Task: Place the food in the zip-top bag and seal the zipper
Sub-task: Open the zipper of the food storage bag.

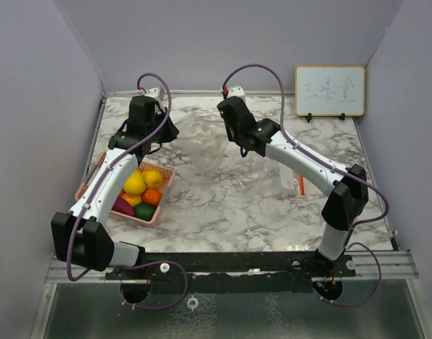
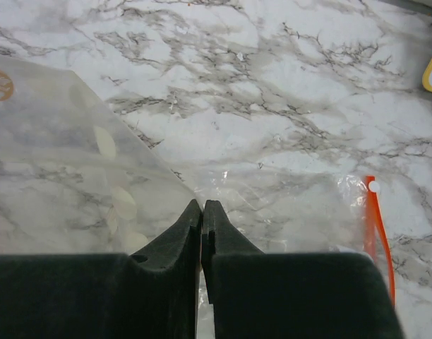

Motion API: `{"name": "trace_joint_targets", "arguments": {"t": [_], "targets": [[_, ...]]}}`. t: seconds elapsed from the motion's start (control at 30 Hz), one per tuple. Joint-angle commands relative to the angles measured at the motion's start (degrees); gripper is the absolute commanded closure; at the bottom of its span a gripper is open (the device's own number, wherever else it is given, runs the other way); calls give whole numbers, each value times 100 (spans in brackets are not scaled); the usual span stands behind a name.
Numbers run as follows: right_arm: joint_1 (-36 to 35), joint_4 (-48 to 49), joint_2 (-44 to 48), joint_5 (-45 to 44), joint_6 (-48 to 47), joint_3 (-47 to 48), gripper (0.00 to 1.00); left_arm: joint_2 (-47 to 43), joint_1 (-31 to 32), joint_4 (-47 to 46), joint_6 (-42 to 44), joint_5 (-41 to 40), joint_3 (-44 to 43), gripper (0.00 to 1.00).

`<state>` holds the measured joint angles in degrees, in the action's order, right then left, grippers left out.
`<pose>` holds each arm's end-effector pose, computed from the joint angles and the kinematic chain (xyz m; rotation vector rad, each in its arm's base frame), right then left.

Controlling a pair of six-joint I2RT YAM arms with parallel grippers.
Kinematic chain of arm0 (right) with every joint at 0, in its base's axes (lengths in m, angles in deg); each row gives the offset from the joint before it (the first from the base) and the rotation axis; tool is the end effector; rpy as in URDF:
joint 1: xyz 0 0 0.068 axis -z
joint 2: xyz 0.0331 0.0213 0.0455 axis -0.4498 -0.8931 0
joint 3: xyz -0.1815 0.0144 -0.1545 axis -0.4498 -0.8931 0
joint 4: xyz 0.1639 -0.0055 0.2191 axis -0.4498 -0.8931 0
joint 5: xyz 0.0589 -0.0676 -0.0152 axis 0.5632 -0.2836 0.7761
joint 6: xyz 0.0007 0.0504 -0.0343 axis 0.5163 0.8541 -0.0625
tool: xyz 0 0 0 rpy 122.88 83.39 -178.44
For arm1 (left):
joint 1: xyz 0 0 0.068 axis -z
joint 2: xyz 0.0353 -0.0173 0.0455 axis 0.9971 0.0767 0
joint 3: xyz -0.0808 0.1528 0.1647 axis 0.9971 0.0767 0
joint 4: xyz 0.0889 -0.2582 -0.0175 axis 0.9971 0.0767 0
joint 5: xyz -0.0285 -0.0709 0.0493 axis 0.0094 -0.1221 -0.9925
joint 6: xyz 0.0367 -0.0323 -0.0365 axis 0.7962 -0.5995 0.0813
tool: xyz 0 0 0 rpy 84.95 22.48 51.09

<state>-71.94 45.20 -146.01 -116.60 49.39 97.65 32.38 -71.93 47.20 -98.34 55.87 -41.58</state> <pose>0.3127 0.2805 0.2945 -0.2769 2.1581 -0.0514 0.3292 -0.0862 0.3011 -0.1452 2.1495 -0.5420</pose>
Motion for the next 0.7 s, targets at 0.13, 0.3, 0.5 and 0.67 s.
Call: {"name": "trace_joint_targets", "arguments": {"t": [0.13, 0.3, 0.5, 0.67], "targets": [[163, 1478, 237, 2220, -1124, -237, 50, -524, -6, -264, 129, 201, 180, 100], [170, 1638, -39, 3118, -1108, 82, 37, -516, -5, -1015, -431, 817, 599, 100], [163, 1764, -298, 3472, -990, 229, 36, -511, -5, -1267, -503, 1019, 684, 100], [170, 1581, -524, 3113, -819, 289, 42, -554, -5, -1277, -544, 1089, 607, 100]]}}
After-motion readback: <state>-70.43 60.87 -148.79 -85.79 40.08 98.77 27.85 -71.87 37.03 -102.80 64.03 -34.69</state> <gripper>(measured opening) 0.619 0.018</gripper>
